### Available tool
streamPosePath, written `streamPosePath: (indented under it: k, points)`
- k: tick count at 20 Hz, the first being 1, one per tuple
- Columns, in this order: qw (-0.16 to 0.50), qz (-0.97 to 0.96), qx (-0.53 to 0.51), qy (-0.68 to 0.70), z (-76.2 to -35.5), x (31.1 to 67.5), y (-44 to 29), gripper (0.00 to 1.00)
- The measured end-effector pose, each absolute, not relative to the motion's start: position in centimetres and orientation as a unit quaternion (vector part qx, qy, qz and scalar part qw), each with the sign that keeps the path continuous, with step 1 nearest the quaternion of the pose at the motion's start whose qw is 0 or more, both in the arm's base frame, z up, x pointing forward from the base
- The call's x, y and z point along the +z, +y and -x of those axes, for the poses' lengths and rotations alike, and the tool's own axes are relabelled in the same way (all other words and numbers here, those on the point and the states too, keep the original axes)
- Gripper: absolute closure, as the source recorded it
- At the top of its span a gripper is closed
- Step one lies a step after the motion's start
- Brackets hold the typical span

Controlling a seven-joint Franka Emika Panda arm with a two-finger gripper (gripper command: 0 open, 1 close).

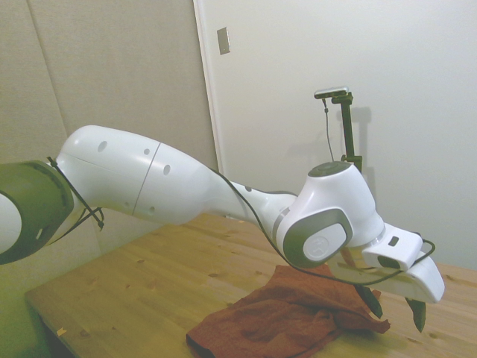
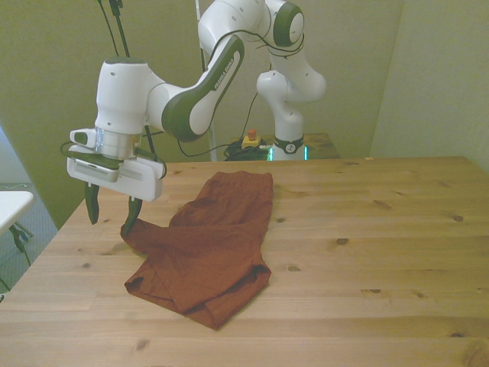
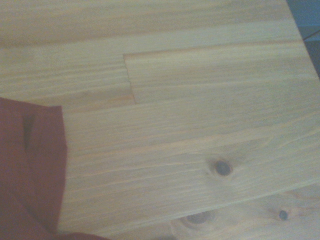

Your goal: Fold the shorts

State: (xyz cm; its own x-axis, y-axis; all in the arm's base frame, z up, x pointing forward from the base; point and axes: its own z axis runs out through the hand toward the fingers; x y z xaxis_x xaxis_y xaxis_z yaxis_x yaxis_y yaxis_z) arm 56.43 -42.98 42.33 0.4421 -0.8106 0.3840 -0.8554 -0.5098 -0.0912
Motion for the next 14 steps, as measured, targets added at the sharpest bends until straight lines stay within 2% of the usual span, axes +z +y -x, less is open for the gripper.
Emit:
streamPosePath:
  k: [3, 8, 14]
  points:
    - [0.039, -0.853, 0.174, -0.49, -56.2, 45.0, -41.3, 0.0]
    - [-0.058, -0.874, 0.07, -0.478, -55.6, 46.4, -33.7, 0.0]
    - [-0.107, -0.906, -0.01, -0.41, -50.7, 47.0, -22.3, 0.0]
